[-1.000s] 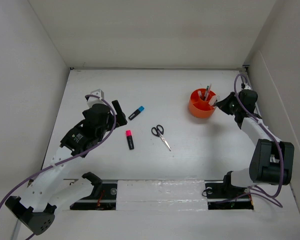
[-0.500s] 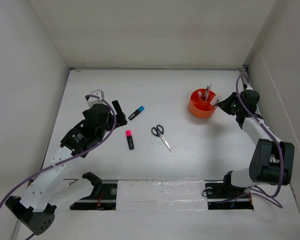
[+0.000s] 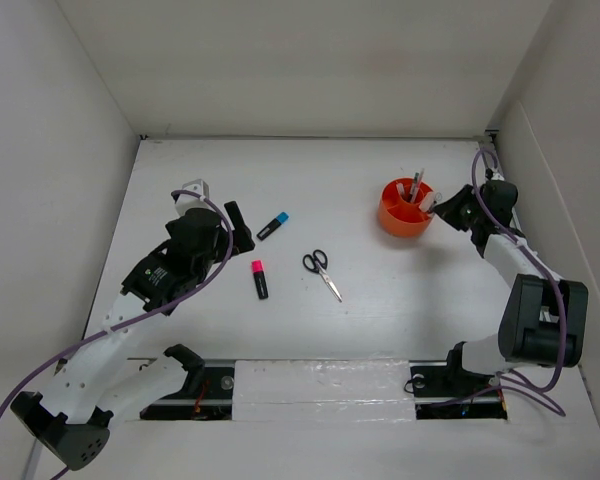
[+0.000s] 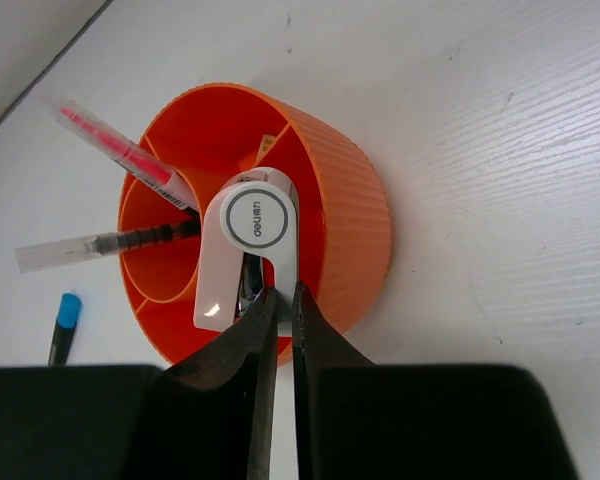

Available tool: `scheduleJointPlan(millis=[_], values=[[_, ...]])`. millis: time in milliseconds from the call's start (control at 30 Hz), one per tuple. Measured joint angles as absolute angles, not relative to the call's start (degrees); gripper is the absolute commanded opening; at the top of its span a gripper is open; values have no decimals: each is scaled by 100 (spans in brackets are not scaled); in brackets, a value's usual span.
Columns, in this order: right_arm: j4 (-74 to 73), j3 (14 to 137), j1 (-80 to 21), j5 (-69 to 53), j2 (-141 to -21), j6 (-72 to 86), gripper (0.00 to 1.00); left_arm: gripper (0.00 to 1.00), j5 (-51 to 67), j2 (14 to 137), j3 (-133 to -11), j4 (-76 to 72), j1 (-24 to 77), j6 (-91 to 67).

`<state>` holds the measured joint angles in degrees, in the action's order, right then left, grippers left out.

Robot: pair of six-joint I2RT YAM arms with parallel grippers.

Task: Sort the stationery into containers
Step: Place the stapler in the storage box.

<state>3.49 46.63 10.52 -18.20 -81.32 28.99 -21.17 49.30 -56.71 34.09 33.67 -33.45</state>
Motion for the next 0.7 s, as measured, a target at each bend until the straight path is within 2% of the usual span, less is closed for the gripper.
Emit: scheduleJointPlan(millis=[33, 300, 600, 700], values=[[353, 4663, 1052, -1828, -8145, 2917, 17, 100, -2117, 4930, -5671, 3406, 3367, -3343], [346, 4622, 1055, -1848, -8154, 2954, 39, 100, -2095, 4930, -5671, 3365, 3367, -3339], [346, 4611, 1059, -1844, -8154, 2958, 39, 100, -2095, 4930, -5671, 3361, 3367, -3339], [349, 4611, 1059, -1839, -8154, 2961, 30, 100, -2095, 4930, -5671, 3361, 3367, -3339]])
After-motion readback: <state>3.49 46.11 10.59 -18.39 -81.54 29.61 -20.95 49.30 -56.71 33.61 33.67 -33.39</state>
